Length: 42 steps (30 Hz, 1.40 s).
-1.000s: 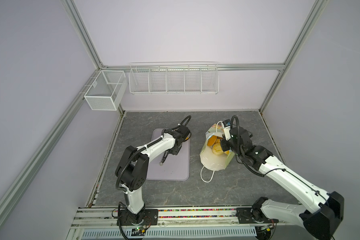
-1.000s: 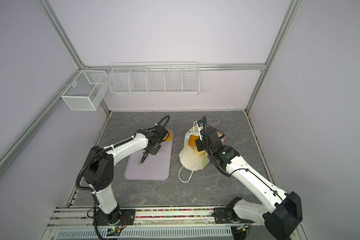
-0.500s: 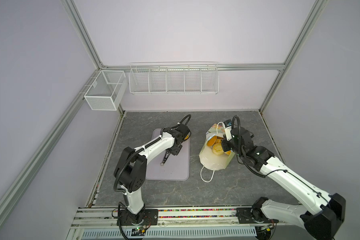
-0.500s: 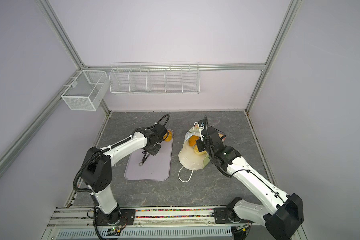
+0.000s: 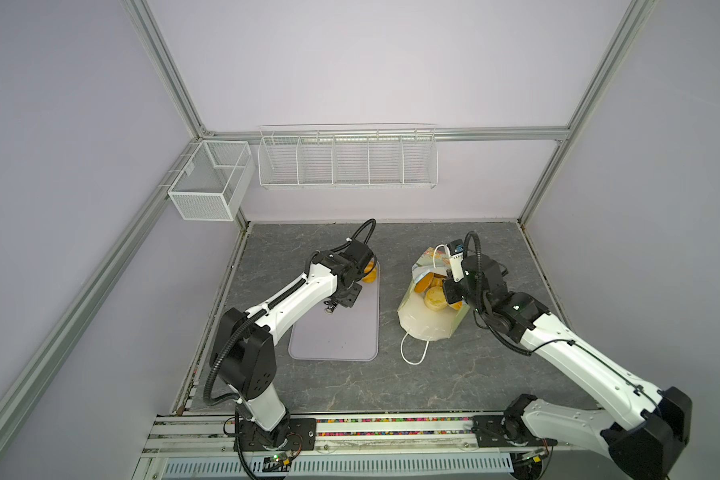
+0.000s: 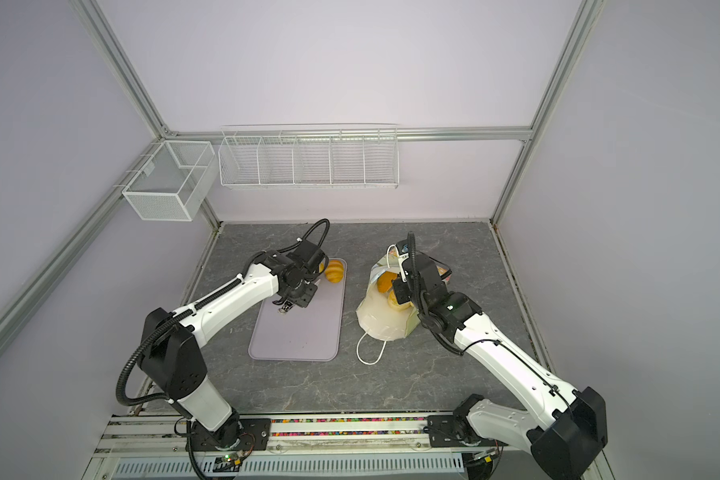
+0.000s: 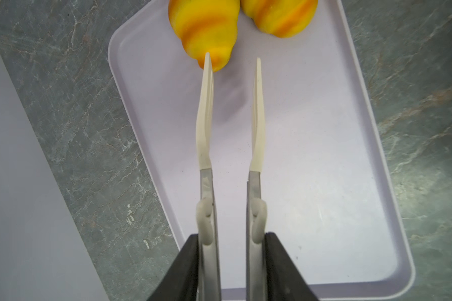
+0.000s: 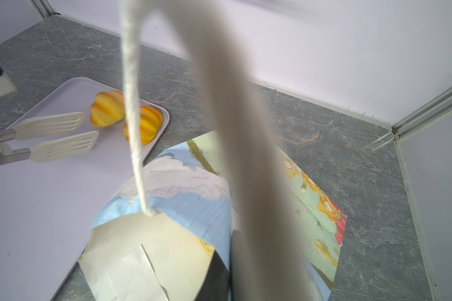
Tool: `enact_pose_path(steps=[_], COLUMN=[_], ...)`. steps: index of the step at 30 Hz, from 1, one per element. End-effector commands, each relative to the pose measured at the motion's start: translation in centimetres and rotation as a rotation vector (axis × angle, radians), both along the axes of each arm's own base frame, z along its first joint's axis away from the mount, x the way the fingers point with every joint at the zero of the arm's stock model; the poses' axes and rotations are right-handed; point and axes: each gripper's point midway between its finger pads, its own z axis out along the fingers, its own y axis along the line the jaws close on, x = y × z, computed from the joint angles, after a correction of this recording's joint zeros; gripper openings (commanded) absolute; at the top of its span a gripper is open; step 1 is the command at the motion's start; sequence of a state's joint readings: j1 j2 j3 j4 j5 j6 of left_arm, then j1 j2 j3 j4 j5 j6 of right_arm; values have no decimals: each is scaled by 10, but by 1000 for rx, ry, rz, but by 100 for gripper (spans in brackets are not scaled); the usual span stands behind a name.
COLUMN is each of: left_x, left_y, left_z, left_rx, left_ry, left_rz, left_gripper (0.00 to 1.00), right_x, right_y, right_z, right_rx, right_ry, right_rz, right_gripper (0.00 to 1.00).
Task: Take the fake bread out of the paper bag
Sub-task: 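Lower the bread beside the first bread and open the tongs, then nudge the bread into place on the tray with the tongs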
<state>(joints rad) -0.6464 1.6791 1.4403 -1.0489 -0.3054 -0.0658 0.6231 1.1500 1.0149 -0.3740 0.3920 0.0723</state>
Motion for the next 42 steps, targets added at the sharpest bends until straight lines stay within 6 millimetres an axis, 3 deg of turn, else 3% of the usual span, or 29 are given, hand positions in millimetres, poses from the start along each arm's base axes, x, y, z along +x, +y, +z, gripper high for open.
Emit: enact_pose_path(steps=[1,11,18,26,34,42], left_x=[1,-1,24,55,61,57], left_y=[-6,-9,-20,-23,-12,-15], left_z=[29,44,51,22,-16,-2], left_rx=[-102,-176,-262,-307,-251,-289], left_ry=[-24,-44,-134,-116,-55,-71], left_rz=[0,-1,22,78,117,102], left_gripper=[33,19,9,1,0,0], right_x=[-4,-5,-6,-8,-9,-8], right_y=[-8,-9,-9,-11,-12,-10], right_z=[-9,-10,-10,-8,-9,-9], right_rx=[-9,-15,-16,-11,-11,-9], right_ry=[31,31,38,40,43,44], right_rz=[-21,-23,-19,-23,-27,-23], right_gripper=[7,7,7,7,7,7])
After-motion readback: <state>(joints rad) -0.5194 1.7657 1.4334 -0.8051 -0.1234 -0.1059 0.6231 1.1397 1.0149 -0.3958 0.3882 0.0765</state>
